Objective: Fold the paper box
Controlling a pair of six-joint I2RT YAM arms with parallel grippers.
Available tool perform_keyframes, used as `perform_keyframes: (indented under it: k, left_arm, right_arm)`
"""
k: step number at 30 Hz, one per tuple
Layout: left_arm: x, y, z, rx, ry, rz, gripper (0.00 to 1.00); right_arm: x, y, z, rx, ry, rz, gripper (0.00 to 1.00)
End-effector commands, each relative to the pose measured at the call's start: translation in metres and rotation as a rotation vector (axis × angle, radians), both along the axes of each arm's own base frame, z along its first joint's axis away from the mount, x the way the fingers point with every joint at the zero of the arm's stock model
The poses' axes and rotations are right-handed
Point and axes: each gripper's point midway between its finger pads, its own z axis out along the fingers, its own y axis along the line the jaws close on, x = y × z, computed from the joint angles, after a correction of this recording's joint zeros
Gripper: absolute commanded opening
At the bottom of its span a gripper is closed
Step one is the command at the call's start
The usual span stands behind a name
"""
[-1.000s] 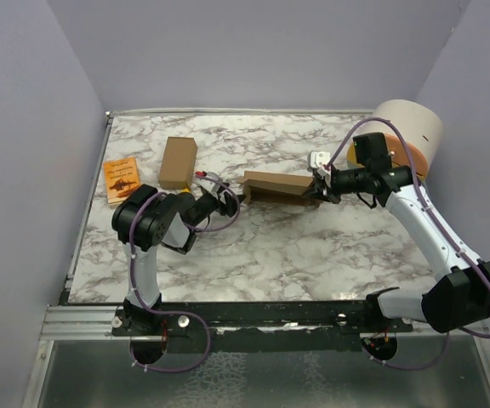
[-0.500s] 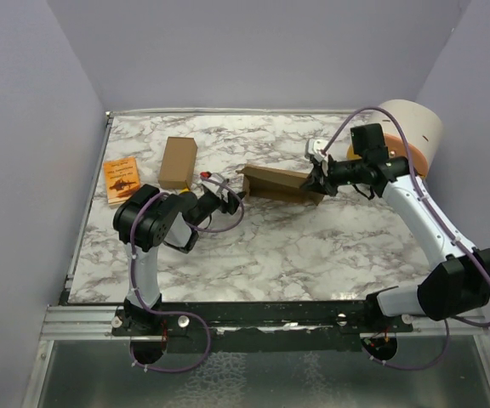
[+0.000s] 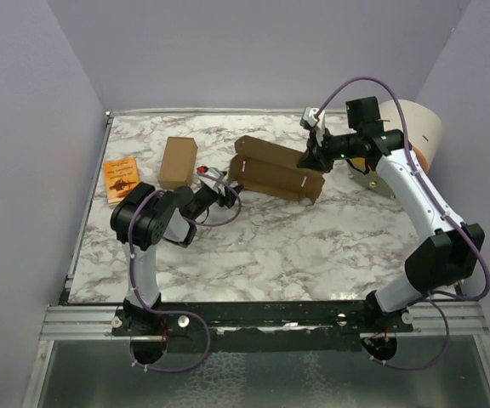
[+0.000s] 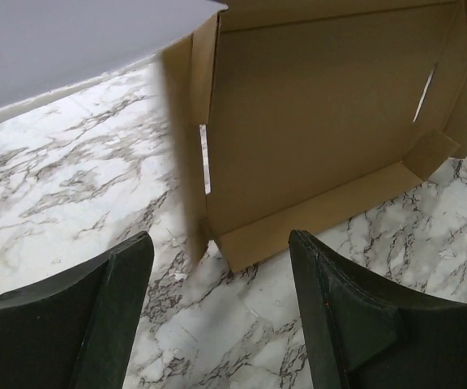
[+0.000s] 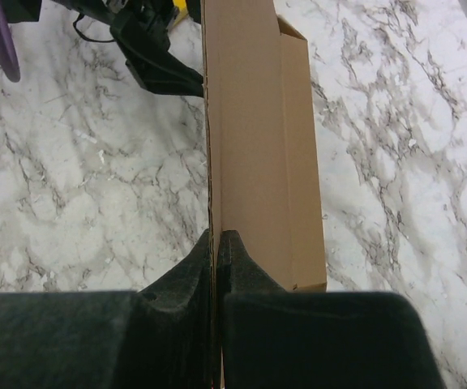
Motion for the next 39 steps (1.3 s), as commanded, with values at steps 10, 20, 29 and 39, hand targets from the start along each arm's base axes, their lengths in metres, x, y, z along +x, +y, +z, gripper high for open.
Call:
perform_keyframes:
  k: [10,20,29,39]
  left_arm:
    - [-0.001,0.006,0.079,-0.154,-0.211,-0.126,0.70]
    - [-0.019,0.061,0.157,-0.262,-0.309,-0.005,0.85]
    - [-0.039,0.030,0.192,-0.172,-0.364,-0.387,0.86]
    - [-0.056,-0.002,0.188,-0.175,-0.264,-0.593,0.70]
  right_arm:
    - [0.035,-0.003,0.001,-0.071,0.101,-0.094,0.01]
    - [0.022,0.001,0.019,-0.059,0.013,0.014,0.01]
    - [0.011,0.007,0.026,-0.035,0.000,0.107,0.01]
    - [0.005,0.012,0.028,-0.010,0.007,0.151,0.01]
